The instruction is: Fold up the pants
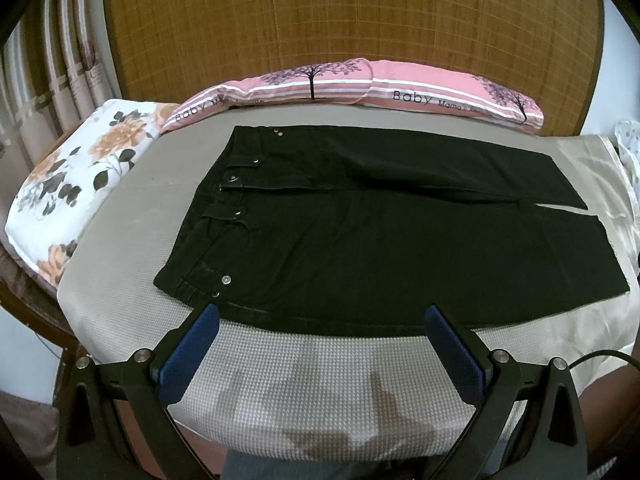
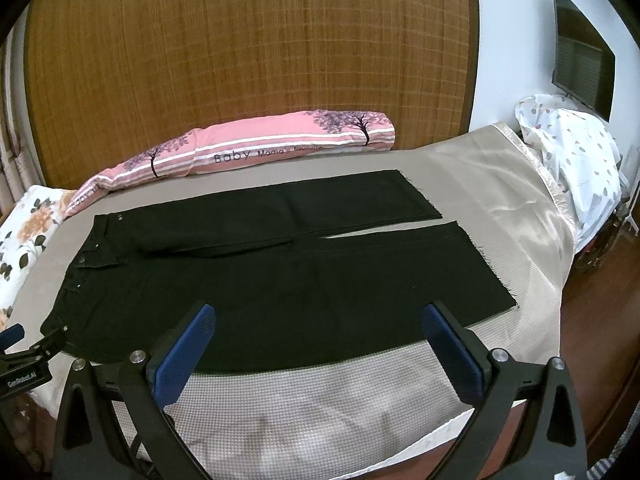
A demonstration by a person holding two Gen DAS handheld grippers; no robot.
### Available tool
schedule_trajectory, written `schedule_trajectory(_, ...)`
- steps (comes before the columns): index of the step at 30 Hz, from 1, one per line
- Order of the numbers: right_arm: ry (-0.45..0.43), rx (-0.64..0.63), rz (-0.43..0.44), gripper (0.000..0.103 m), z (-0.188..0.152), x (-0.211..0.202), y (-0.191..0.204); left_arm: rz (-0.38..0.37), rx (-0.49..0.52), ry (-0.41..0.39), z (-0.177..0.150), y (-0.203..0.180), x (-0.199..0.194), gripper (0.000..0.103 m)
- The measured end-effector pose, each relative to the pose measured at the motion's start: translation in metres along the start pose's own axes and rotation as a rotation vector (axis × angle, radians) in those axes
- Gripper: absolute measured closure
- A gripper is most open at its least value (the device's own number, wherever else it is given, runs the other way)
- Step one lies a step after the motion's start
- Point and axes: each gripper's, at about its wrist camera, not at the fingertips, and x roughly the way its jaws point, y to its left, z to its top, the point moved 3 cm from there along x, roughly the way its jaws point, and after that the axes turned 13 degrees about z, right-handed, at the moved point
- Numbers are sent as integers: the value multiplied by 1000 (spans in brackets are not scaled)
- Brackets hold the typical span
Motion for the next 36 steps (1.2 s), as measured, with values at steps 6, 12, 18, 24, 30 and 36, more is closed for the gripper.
schedule_trajectory(6,-1,2,4,0,0,-3,0,1,4,-1,0,1,0,1)
schedule_trajectory(12,2,1,6,0,0,-3,0,2,5,2,0,1,0,1)
schedule_trajectory(18,11,-1,5,0,1,-1,-1,4,7,4,-1,-1,0,1)
schedule_trajectory(24,13,-1,9,0,1,-1,-1,3,9,5,-1,0,0,1)
schedule_trajectory(30,15,2,13,0,1,-1,-3,4,8,5,-1,0,0,1)
schedule_trajectory(36,17,2,13,0,0,0,-3,7,11,8,-3,3,2,1)
